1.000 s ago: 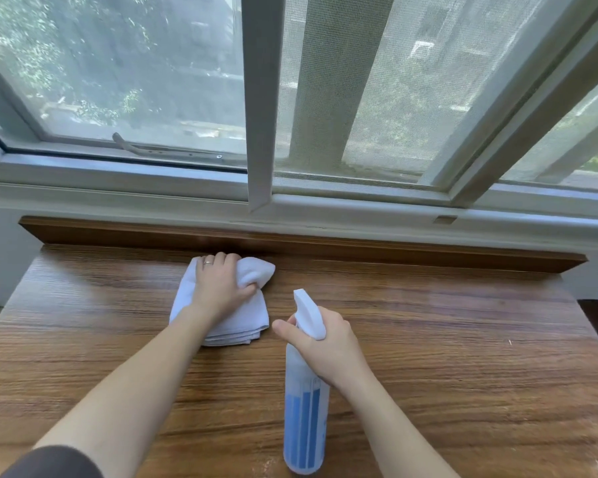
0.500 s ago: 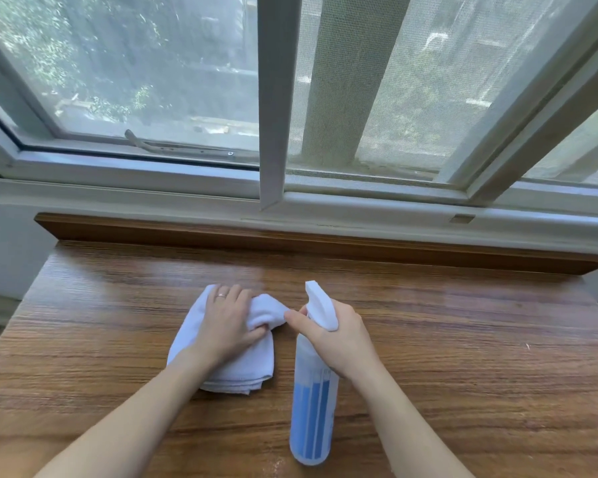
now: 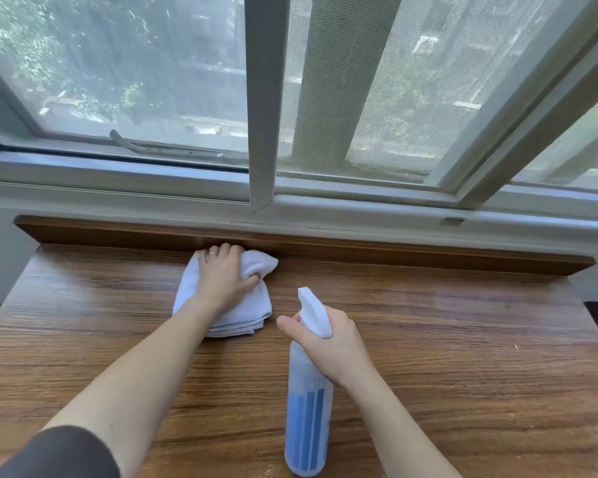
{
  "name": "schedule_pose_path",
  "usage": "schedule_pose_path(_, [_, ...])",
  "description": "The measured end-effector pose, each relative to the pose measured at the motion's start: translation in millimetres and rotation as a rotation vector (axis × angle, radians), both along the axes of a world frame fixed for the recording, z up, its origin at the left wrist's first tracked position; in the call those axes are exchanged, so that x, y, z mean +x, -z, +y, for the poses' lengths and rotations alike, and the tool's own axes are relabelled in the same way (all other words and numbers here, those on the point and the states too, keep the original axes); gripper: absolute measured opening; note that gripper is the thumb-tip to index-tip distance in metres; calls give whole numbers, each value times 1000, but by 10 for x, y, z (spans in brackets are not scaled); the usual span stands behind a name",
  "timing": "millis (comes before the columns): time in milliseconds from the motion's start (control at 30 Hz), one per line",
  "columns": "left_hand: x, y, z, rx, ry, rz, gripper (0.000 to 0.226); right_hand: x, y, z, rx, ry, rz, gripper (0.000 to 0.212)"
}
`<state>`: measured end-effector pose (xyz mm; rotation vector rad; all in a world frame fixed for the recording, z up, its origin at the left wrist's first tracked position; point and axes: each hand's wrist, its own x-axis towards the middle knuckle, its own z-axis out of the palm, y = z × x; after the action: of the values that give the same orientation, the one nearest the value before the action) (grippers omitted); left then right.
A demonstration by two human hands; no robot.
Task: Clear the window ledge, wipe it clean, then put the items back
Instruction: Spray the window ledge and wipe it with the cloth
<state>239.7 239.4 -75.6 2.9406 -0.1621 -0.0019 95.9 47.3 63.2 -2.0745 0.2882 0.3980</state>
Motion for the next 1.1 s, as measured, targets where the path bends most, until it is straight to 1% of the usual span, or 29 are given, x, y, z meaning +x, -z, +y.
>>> schedule_pose_path(67, [-15, -9, 8, 9, 3, 2, 67, -22, -11, -14, -4, -2, -2, 39])
schedule_pose_path(200, [-112, -40, 8, 22, 7, 0, 58, -102, -30, -34, 4, -10, -10, 42])
schedule_pose_path(267, [-231, -48, 13, 2, 26, 9, 61, -146, -30, -48, 1, -14, -11, 44])
schedule_pose_path(333, [-403, -43, 35, -45, 59, 10, 65, -190, -27, -66, -9, -14, -16, 46])
schedule_pose_path(433, [-736, -12, 96, -91, 92, -31, 59, -265, -23, -77, -19, -22, -22, 52])
schedule_pose_path(567, [-1136, 56, 156, -106, 92, -68, 59, -354, -13, -77, -8, -9, -2, 58])
schedule_pose_path(700, [-1411, 88, 180, -135, 43, -112, 56, -434, -8, -53, -17, -15, 3, 49])
schedule_pose_path(933, [-1480, 49, 155, -150, -6, -92, 55, -524, 61, -65, -52, 3, 27, 55])
schedule_pose_path(1100, [-1461, 68, 137, -149, -4, -112, 53, -513, 61, -118, -19, 37, 13, 50])
